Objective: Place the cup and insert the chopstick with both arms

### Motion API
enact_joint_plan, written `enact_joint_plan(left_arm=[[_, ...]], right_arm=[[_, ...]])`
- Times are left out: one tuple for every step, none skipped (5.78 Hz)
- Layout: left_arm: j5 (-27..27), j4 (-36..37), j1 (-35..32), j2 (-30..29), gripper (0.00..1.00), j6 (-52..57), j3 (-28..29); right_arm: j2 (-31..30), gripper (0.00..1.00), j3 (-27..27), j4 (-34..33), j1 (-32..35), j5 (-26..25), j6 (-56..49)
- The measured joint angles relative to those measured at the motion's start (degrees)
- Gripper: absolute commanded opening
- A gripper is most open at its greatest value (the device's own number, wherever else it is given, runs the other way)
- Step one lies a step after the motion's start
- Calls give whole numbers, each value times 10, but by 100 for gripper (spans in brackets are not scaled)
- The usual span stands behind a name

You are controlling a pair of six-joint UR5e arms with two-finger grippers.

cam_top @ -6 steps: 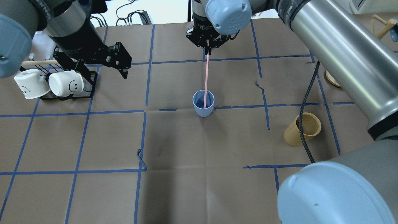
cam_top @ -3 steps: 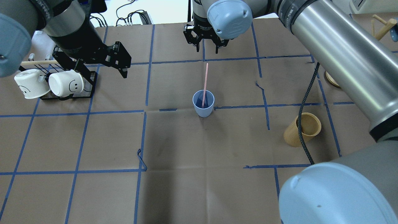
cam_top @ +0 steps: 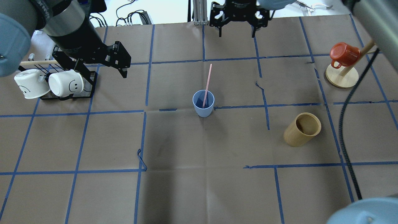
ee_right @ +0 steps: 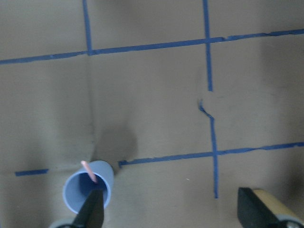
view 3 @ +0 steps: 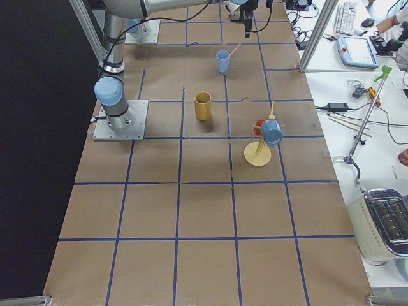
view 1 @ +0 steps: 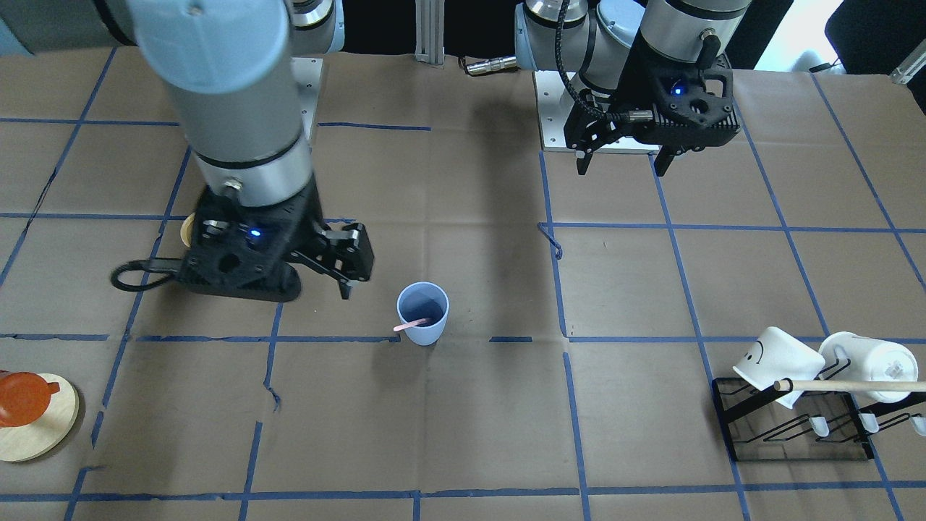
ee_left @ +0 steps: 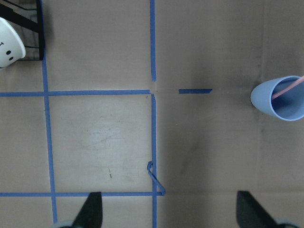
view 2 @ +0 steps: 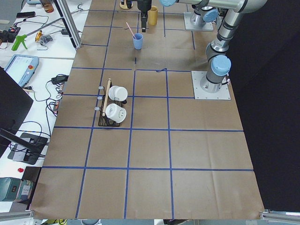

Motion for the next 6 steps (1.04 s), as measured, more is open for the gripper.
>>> enact_joint_plan(left_arm=[[0, 0, 0, 0, 99, 0, 0], [0, -1, 0, 0, 99, 0, 1], [1, -1, 0, 0, 99, -1, 1], [1, -1, 0, 1, 99, -1, 3], [1, -2, 0, 1, 99, -2, 4], [1, -2, 0, 2, 99, -1, 5]], right_arm=[[-50, 100, 48, 18, -45, 0, -60], [-102, 100, 116, 14, -79, 3, -92], [-142, 100, 173, -8, -96, 6, -99], [-160, 100, 195, -28, -99, 8, -98], [-163, 100, 192, -32, -99, 10, -97], [-159, 100, 180, -30, -98, 13, -96]])
